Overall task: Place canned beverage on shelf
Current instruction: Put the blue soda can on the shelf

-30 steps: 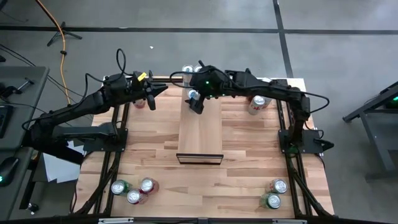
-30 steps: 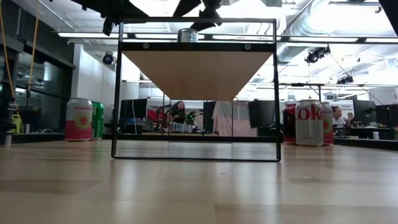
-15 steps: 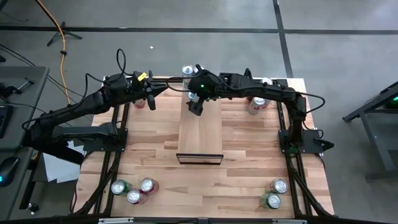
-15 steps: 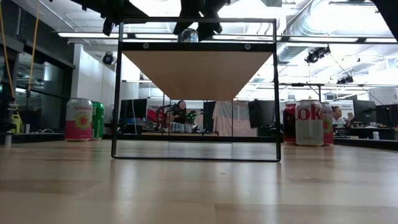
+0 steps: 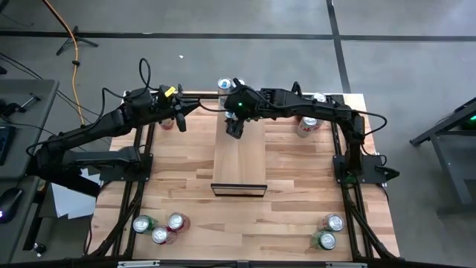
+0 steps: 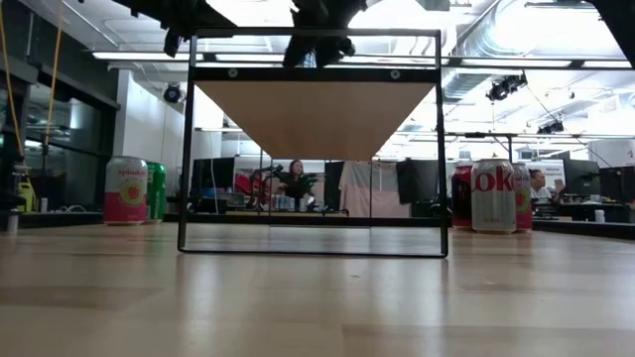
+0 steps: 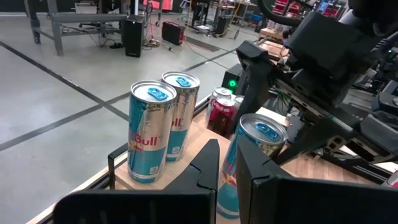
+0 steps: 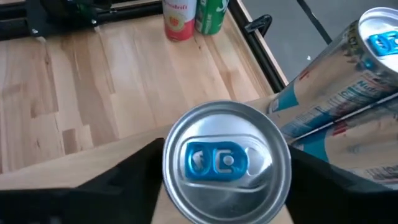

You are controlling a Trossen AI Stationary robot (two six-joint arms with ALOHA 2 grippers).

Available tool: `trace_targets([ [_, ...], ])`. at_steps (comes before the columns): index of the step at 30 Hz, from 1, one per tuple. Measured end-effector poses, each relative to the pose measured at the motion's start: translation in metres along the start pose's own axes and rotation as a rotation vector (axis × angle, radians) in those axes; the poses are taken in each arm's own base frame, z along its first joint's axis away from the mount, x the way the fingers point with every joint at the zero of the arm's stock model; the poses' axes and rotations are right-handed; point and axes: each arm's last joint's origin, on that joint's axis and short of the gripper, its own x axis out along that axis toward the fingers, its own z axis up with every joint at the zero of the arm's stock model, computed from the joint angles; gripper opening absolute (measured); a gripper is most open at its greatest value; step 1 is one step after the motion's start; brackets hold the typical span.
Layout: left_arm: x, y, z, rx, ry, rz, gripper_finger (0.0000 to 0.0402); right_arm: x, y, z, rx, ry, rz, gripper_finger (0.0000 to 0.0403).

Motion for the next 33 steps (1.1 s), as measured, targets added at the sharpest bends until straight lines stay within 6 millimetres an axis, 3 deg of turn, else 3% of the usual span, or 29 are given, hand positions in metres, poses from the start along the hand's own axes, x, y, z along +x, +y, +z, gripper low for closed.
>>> trace_targets([
  [2,0.0,0.0,0.0,0.0,0.0,0.0,0.0,-0.002,0.0,-0.001,-0.004,0.009,-0.002,0.0222],
  [6,0.0,0.0,0.0,0.0,0.0,0.0,0.0,-0.009,-0.002,-0.003,-0.033,0.026,-0.002,0.0222],
  [11,0.0,0.0,0.0,0.003,0.001,0.001,0.0,-0.032,-0.012,-0.013,-0.049,0.124,-0.052,0.0222],
  [15,0.0,0.001,0.0,0.018,-0.003,0.019,0.0,-0.052,-0.028,-0.02,-0.063,0.181,-0.126,0.0222],
  [21,0.0,0.001,0.0,0.018,-0.005,0.026,0.0,-0.077,-0.064,-0.017,-0.004,0.114,-0.192,0.0222],
  [27,0.0,0.001,0.0,0.018,-0.007,0.032,0.0,-0.066,-0.103,-0.024,0.062,0.048,-0.152,0.0222],
  [33,0.0,0.001,0.0,0.018,-0.01,0.043,0.0,-0.047,-0.121,-0.028,0.088,-0.019,-0.129,0.0222],
])
